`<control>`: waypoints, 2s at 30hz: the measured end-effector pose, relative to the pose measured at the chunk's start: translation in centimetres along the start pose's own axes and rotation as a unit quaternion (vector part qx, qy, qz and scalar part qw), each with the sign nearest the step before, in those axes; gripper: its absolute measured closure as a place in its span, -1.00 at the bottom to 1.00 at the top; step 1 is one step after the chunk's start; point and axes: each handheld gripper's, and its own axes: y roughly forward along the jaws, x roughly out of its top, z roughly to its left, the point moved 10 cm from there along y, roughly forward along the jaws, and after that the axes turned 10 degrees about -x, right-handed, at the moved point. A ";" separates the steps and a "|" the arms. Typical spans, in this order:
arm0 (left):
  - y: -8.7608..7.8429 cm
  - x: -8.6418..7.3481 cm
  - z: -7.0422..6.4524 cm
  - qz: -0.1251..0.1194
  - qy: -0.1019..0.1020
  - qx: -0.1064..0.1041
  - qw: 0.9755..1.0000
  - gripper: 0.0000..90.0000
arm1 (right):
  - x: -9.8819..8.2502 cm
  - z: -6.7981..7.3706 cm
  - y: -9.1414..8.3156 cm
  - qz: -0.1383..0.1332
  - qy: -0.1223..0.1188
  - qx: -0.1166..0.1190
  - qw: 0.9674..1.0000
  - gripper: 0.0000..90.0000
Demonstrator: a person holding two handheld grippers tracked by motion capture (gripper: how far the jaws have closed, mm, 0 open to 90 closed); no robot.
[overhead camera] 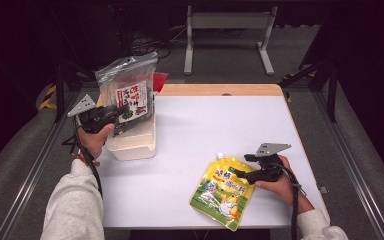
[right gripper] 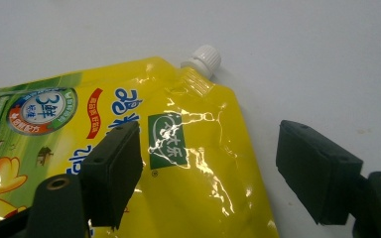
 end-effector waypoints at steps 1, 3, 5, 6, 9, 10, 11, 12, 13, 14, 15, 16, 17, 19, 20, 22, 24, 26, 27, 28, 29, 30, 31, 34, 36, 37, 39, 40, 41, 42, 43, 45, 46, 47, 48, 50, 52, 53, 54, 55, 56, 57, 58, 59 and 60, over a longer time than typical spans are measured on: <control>0.0 0.0 0.0 0.000 0.000 0.000 1.000 0.58 | 0.0 0.0 0.0 0.000 0.000 0.000 1.000 -0.43; 0.2 -0.9 -0.3 0.026 0.008 -0.014 1.000 0.51 | 0.0 0.1 0.1 0.001 0.000 0.001 1.000 -0.43; 0.3 -2.2 -0.3 0.084 0.029 0.005 0.996 0.47 | 0.0 0.1 0.1 0.003 -0.001 0.000 1.000 -0.43; 0.2 -2.2 -0.3 0.088 0.028 0.005 0.996 0.46 | 0.0 0.1 0.1 0.002 -0.003 0.001 1.000 -0.43; -0.5 -2.9 -0.4 0.120 0.031 0.012 0.992 0.44 | -0.1 0.1 0.0 0.003 -0.004 0.000 1.000 -0.43; -0.8 -3.3 -0.3 0.139 0.034 0.020 0.990 0.36 | 0.0 0.1 -0.1 0.003 -0.002 0.000 1.000 -0.43; -1.1 -3.5 -0.5 0.142 0.031 0.022 0.989 0.28 | 0.0 0.0 -0.1 0.002 -0.002 -0.002 1.000 -0.43; -1.1 -3.5 -0.5 0.142 0.031 0.022 0.989 0.28 | 0.0 0.0 -0.2 0.001 -0.003 -0.003 1.000 -0.43; -1.9 -3.6 -0.6 0.137 0.030 0.029 0.990 0.28 | 0.0 0.0 -0.2 0.001 -0.002 -0.002 1.000 -0.43; -2.4 -3.4 -0.7 0.128 0.027 0.032 0.991 0.29 | 0.0 -0.1 -0.3 0.000 -0.002 -0.002 1.000 -0.43; -2.8 -3.3 -0.8 0.119 0.025 0.030 0.992 0.33 | 0.0 -0.2 -0.3 0.001 -0.001 -0.004 1.000 -0.43; -3.1 -3.3 -1.0 0.118 0.025 0.032 0.992 0.47 | 0.0 -0.2 -0.3 0.001 -0.001 -0.005 1.000 -0.43; -3.4 -3.5 -1.0 0.131 0.034 0.038 0.990 0.54 | 0.0 -0.2 -0.3 0.001 0.000 -0.005 1.000 -0.43; -3.5 -3.6 -1.3 0.143 0.043 0.045 0.988 0.61 | 0.0 -0.3 -0.3 0.002 -0.001 -0.006 1.000 -0.43; -3.5 -3.6 -1.5 0.150 0.049 0.045 0.986 0.63 | 0.0 -0.2 -0.3 0.003 -0.001 -0.005 1.000 -0.43; -3.2 -3.6 -1.6 0.157 0.053 0.052 0.985 0.65 | 0.0 -0.1 -0.2 0.005 -0.004 -0.005 1.000 -0.43; -3.0 -3.7 -1.6 0.159 0.052 0.060 0.984 0.67 | 0.0 -0.1 -0.2 0.005 -0.004 -0.004 1.000 -0.43; -3.1 -3.8 -1.3 0.159 0.053 0.070 0.983 0.69 | -0.1 0.1 -0.1 0.009 -0.007 -0.002 1.000 -0.43; -3.1 -3.8 -1.3 0.159 0.053 0.070 0.983 0.69 | -0.1 0.1 -0.1 0.009 -0.007 -0.002 1.000 -0.43; -3.0 -3.9 -1.3 0.156 0.055 0.072 0.984 0.69 | -0.1 0.2 0.0 0.009 -0.007 0.000 1.000 -0.43; -3.0 -4.0 -1.2 0.154 0.054 0.074 0.984 0.69 | -0.1 0.2 0.0 0.008 -0.008 -0.001 1.000 -0.43; -3.0 -4.0 -1.1 0.157 0.056 0.076 0.983 0.69 | -0.1 0.3 0.0 0.008 -0.007 0.000 1.000 -0.43; -3.0 -4.0 -1.1 0.160 0.059 0.077 0.982 0.69 | 0.0 0.3 0.0 0.009 -0.007 0.001 1.000 -0.43; -2.9 -4.1 -1.1 0.160 0.058 0.078 0.982 0.70 | 0.1 0.3 0.1 0.008 -0.008 -0.001 1.000 -0.43; -2.9 -4.2 -1.1 0.158 0.055 0.078 0.983 0.69 | 0.2 0.3 0.2 0.008 -0.009 -0.005 1.000 -0.42; -2.9 -4.2 -1.1 0.156 0.052 0.078 0.983 0.69 | 0.2 0.4 0.2 0.007 -0.007 -0.004 1.000 -0.42; -3.0 -4.1 -1.2 0.153 0.047 0.082 0.984 0.68 | 0.3 0.4 0.2 0.009 -0.007 -0.005 1.000 -0.42; -3.0 -4.1 -1.3 0.150 0.049 0.084 0.984 0.66 | 0.3 0.4 0.2 0.008 -0.009 -0.008 1.000 -0.42; -3.1 -4.1 -1.3 0.144 0.048 0.081 0.985 0.65 | 0.4 0.4 0.0 0.007 -0.009 -0.010 1.000 -0.42; -3.1 -4.1 -1.3 0.144 0.048 0.081 0.985 0.63 | 0.4 0.4 0.0 0.007 -0.009 -0.010 1.000 -0.42; -3.2 -4.0 -1.2 0.137 0.041 0.085 0.986 0.60 | 0.4 0.2 -0.4 0.003 -0.007 -0.014 1.000 -0.42; -3.2 -4.0 -1.3 0.133 0.038 0.083 0.987 0.57 | 0.3 0.1 -0.6 0.003 -0.006 -0.018 1.000 -0.41; -3.3 -3.9 -1.4 0.133 0.041 0.081 0.987 0.55 | 0.0 -0.2 -1.1 0.002 0.004 -0.023 1.000 -0.41; -3.3 -3.9 -1.5 0.132 0.043 0.081 0.987 0.56 | -0.2 -0.3 -1.3 0.002 0.007 -0.025 1.000 -0.41; -3.5 -3.8 -1.6 0.131 0.045 0.086 0.987 0.54 | -0.4 -0.4 -1.5 0.002 0.010 -0.027 1.000 -0.41; -3.5 -3.7 -1.7 0.126 0.043 0.084 0.987 0.49 | -0.7 -0.6 -1.6 0.004 0.014 -0.028 1.000 -0.41; -3.7 -3.5 -1.7 0.119 0.040 0.086 0.988 0.41 | -1.4 -0.7 -1.8 0.012 0.017 -0.034 0.999 -0.42; -3.8 -3.4 -1.7 0.117 0.041 0.087 0.988 0.42 | -1.6 -0.8 -1.8 0.012 0.017 -0.035 0.999 -0.42; -4.0 -3.3 -1.7 0.117 0.043 0.090 0.988 0.39 | -1.8 -0.9 -1.8 0.017 0.019 -0.039 0.999 -0.42; -4.2 -3.2 -1.8 0.114 0.042 0.093 0.988 0.35 | -2.0 -1.0 -1.8 0.019 0.017 -0.042 0.999 -0.43; -4.4 -3.0 -1.8 0.108 0.040 0.095 0.989 0.27 | -2.1 -1.0 -1.9 0.019 0.020 -0.041 0.999 -0.43; -4.7 -2.9 -1.9 0.106 0.039 0.102 0.988 0.21 | -2.2 -1.1 -1.9 0.019 0.023 -0.040 0.999 -0.44; -5.0 -2.7 -2.0 0.101 0.038 0.103 0.989 0.18 | -2.4 -1.2 -2.0 0.020 0.027 -0.041 0.999 -0.44; -5.2 -2.5 -2.3 0.094 0.038 0.101 0.990 0.19 | -2.5 -1.2 -2.0 0.020 0.031 -0.038 0.999 -0.45; -5.5 -2.4 -2.7 0.091 0.040 0.102 0.990 0.17 | -2.6 -1.3 -2.0 0.020 0.035 -0.037 0.999 -0.45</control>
